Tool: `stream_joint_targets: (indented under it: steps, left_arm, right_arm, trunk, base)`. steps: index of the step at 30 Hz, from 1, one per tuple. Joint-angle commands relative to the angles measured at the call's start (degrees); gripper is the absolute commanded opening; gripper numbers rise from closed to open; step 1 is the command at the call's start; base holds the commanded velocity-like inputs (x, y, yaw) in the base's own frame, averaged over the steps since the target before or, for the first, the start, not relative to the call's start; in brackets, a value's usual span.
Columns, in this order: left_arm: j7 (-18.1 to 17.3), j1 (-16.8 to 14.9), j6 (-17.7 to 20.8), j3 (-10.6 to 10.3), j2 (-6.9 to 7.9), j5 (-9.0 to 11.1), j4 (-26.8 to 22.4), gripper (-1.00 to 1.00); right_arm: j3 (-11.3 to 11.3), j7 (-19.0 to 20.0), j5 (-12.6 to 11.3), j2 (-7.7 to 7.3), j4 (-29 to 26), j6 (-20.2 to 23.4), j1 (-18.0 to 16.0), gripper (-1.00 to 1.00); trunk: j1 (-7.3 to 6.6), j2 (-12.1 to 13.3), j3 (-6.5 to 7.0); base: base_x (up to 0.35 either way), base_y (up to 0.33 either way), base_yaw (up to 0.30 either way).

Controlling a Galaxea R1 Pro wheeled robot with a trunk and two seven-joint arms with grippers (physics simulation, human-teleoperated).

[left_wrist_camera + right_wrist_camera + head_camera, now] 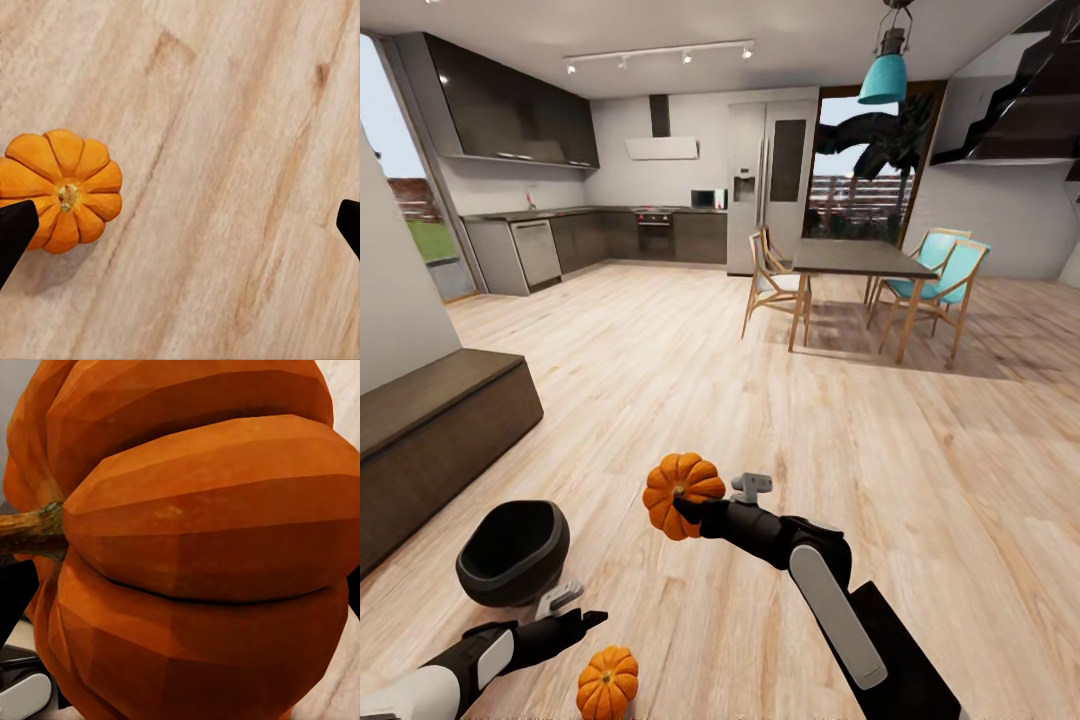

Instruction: Place each of the two pumpkins and all three candles from the living room inside a cabinet in the living room (use any cabinet), then make sure every cabinet is closed, and position the cauldron so it is next to a table in the living room.

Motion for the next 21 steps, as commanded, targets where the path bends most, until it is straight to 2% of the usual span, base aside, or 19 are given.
stream_joint_targets:
  steps: [1, 21]
  left_arm:
    - [-0.1, -0.02, 0.52, 0.29, 0.01, 0.28, -0.06, 1.0]
    - [-0.09, -0.02, -1.26, 0.15, 0.07, 0.3, -0.06, 1.0]
  right_arm:
    - [0.03, -0.59, -0.68, 0.05, -0.04, 0.12, -0.05, -1.0]
    - [0.03, -0.76, -0.4, 0.14, 0.34, 0.03, -0.05, -1.0]
  trunk:
    - [0.21, -0.44, -0.24]
    - [4.61, -8.46, -3.83]
  base:
    - [0.0, 0.0, 0.0]
    - [0.0, 0.0, 0.0]
